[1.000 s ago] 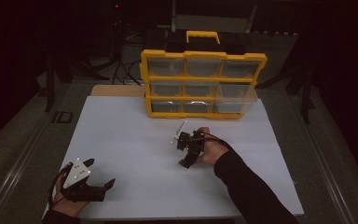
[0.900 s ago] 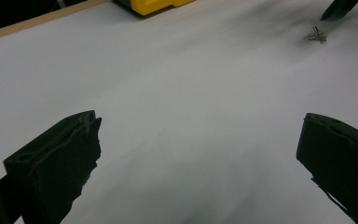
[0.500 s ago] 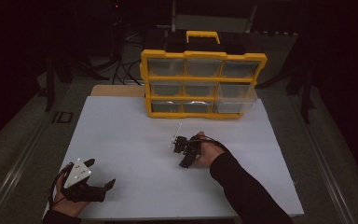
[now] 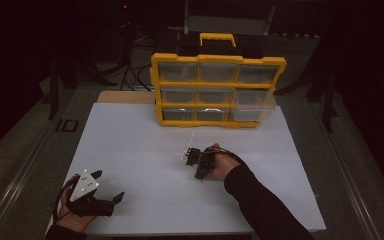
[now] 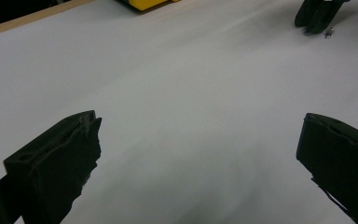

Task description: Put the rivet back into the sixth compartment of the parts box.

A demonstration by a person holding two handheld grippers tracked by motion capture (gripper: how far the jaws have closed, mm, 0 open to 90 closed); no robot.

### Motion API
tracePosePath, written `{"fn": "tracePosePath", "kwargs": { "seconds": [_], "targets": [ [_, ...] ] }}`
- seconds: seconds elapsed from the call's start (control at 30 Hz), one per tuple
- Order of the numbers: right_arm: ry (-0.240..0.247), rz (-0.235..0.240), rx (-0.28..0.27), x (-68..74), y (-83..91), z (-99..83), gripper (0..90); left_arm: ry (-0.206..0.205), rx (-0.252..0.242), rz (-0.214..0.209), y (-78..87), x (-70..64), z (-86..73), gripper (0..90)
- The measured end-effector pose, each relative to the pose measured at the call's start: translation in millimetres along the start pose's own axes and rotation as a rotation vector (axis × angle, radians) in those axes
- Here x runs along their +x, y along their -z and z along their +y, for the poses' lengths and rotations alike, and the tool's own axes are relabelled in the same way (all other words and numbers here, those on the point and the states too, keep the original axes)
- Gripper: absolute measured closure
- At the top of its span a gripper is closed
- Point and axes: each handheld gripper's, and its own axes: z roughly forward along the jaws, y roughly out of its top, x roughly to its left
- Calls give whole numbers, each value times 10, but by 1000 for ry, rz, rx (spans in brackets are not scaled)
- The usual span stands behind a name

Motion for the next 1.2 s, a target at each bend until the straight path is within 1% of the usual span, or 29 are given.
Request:
{"fn": "tracePosePath", "kwargs": {
  "seconds": [0.07, 0.27, 0.33, 0.43, 0.47, 0.53, 0.67, 0.7, 0.73, 0.77, 0.83, 0.87, 0.9, 1.0, 1.03, 1.2],
  "targets": [
    [-7, 5, 8, 5, -1, 0, 816, 0, 0, 0, -1, 0, 0, 3],
    [-12, -1, 7, 10, -2, 7, 823, 0, 1, -2, -2, 0, -1, 3],
    [-25, 11, -13, 2, 4, 16, 824, 0, 1, -2, -1, 0, -1, 3],
    [-29, 20, -25, -7, 24, 35, 823, 0, 0, -2, 0, 1, -1, 3],
    [-22, 25, -28, -16, 37, 38, 824, 0, -1, -2, 1, 1, -1, 3],
    [-26, 24, -34, -28, 76, 48, 824, 1, -3, -4, 3, 1, -1, 3],
    [-38, 23, -64, -85, 213, 80, 823, -4, -5, -15, 4, -5, 0, 3],
    [-38, 23, -64, -85, 213, 80, 823, -4, -5, -15, 4, -5, 0, 3],
    [-42, 27, -74, -105, 252, 90, 824, -4, -4, -15, 3, -6, 0, 3],
    [-56, 27, -81, -133, 320, 107, 824, -4, -3, -15, 3, -5, 0, 3],
    [-65, 23, -89, -178, 391, 125, 824, -4, -2, -15, 6, -2, 0, 3],
    [-59, 18, -98, -208, 419, 131, 823, -3, -4, -15, 6, -2, 0, 3],
    [-64, 14, -99, -238, 460, 138, 823, -2, -6, -17, 6, -2, -1, 2],
    [-86, 16, -114, -308, 548, 147, 823, -3, -7, -21, 6, -5, 0, 3],
    [-83, 12, -117, -337, 577, 149, 823, -4, -5, -21, 4, -6, 0, 3],
    [-115, 0, -130, -484, 734, 161, 824, -4, -4, -21, 4, -6, 0, 3]
  ]
}}
